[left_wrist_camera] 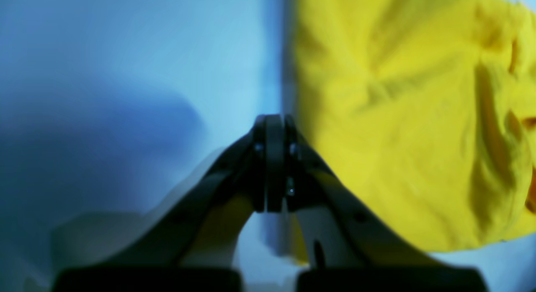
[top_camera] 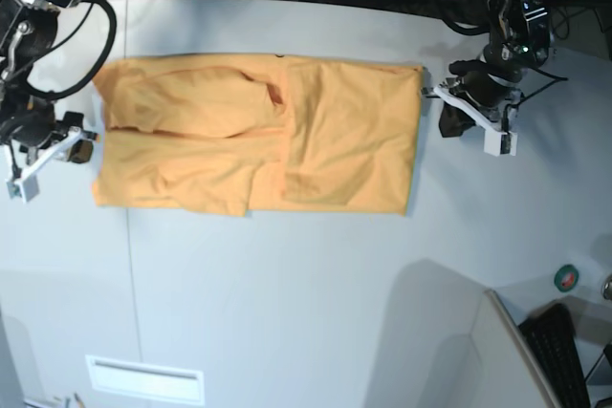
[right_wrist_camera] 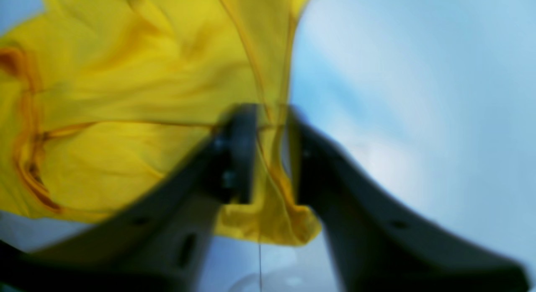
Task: Layout the t-shirt on the table in an organized manner, then fold the t-shirt properly
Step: 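Regrasp the shirt's ends with both grippers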
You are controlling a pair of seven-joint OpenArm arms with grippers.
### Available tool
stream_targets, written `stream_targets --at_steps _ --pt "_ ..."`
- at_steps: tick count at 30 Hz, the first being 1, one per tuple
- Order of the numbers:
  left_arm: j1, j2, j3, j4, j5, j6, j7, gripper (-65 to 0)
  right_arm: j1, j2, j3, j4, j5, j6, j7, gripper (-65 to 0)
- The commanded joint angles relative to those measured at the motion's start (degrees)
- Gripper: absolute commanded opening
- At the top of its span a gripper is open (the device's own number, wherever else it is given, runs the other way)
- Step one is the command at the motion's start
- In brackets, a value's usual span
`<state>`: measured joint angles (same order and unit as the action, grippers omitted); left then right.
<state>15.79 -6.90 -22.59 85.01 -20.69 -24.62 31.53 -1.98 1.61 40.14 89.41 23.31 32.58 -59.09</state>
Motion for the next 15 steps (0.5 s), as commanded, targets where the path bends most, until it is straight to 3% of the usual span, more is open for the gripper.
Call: stream_targets --at_steps 1,3,4,5,9,15 --pt "-0.4 0.0 -1.5 -1.0 -0.5 -1.4 -0.7 -65.0 1.1 0.6 1.7 -0.4 1.0 1.7 -1.1 -35.4" --pt "-1.7 -1.1 -3.7 -3.7 -0.5 -2.9 -0.8 -65.0 2.5 2.1 2.9 -3.6 1.6 4.5 -2.7 -23.6" --pt "-2.2 -1.4 -4.7 -5.1 -0.5 -3.4 -0.8 -65.0 3.3 3.2 2.8 -6.4 1.6 6.0 -3.1 -21.6" --pt "-2.6 -1.5 -5.6 -6.0 -0.5 -3.5 -0.8 -65.0 4.3 3.9 3.1 -9.7 1.7 7.4 -3.1 -21.9" --pt "-4.0 -2.6 -6.1 -7.9 0.1 -3.5 -0.9 -65.0 7.9 7.1 3.2 -22.5 1.7 7.4 -3.0 -21.8" --pt "-6.3 -2.6 -5.9 -10.5 0.2 -3.3 -0.9 -65.0 10.0 7.3 2.9 -28.5 1.7 7.4 -0.9 -21.8"
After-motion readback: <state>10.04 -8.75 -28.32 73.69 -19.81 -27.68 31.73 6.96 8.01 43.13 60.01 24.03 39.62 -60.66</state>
